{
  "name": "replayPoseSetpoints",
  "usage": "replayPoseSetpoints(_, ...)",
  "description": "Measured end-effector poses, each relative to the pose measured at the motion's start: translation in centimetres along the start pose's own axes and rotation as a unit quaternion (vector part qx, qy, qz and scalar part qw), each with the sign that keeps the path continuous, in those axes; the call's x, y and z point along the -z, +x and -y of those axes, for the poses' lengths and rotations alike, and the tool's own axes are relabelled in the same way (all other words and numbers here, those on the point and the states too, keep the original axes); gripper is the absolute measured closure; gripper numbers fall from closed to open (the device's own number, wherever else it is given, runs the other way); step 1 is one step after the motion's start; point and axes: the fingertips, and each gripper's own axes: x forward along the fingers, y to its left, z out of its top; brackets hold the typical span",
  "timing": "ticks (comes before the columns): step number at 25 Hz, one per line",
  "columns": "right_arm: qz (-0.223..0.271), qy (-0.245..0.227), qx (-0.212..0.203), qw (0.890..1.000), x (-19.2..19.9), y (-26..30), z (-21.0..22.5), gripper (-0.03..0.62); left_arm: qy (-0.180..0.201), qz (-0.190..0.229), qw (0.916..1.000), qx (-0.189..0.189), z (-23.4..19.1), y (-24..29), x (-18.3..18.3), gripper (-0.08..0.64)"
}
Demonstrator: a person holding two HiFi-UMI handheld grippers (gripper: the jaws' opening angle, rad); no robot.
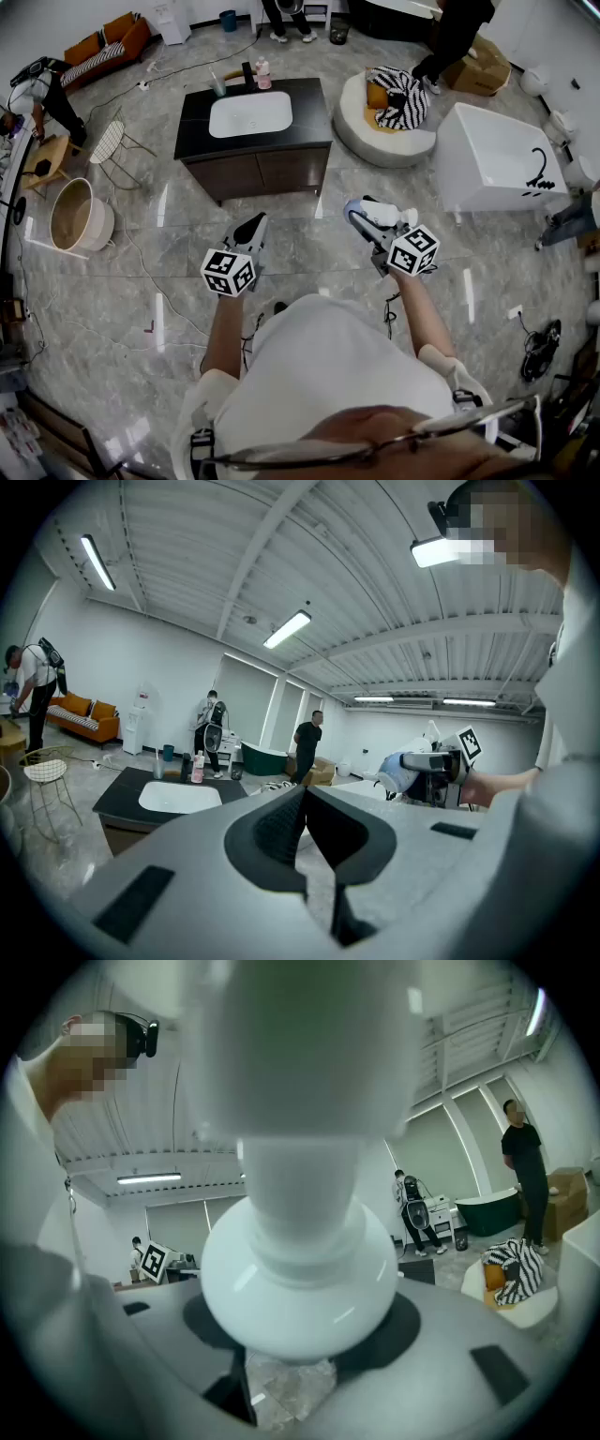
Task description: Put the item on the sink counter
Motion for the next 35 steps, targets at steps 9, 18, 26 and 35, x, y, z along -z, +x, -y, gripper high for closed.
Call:
replayPoseSetpoints(9, -0.002, 0.002, 0.002, 1.000, 0.1, 0.6, 0.2, 0.342, -0.001, -0.004, 1.0000, 0.005, -0.3, 0.5, 0.1, 0.555)
replayPoseSetpoints(18, -0.003, 0.004, 0.004, 1.000, -0.2, 1.4, -0.1, 0.342, -0.007, -0.009, 0.9999, 0.009, -1.4, 0.5, 0.1, 0.555)
replayPoseSetpoints(26, -0.001, 0.010, 0.023, 1.000, 0.6, 2.3, -1.5, 0.342, -0.010, -0.012, 0.9997, 0.021, -3.0, -0.9, 0.5, 0.555)
replayPoseSetpoints(35, 0.012, 0.015, 0.053, 0.998, 1.1, 3.3, -2.9, 0.342, -0.006, -0.023, 0.9990, 0.037, -5.1, -2.8, 1.1, 0.555)
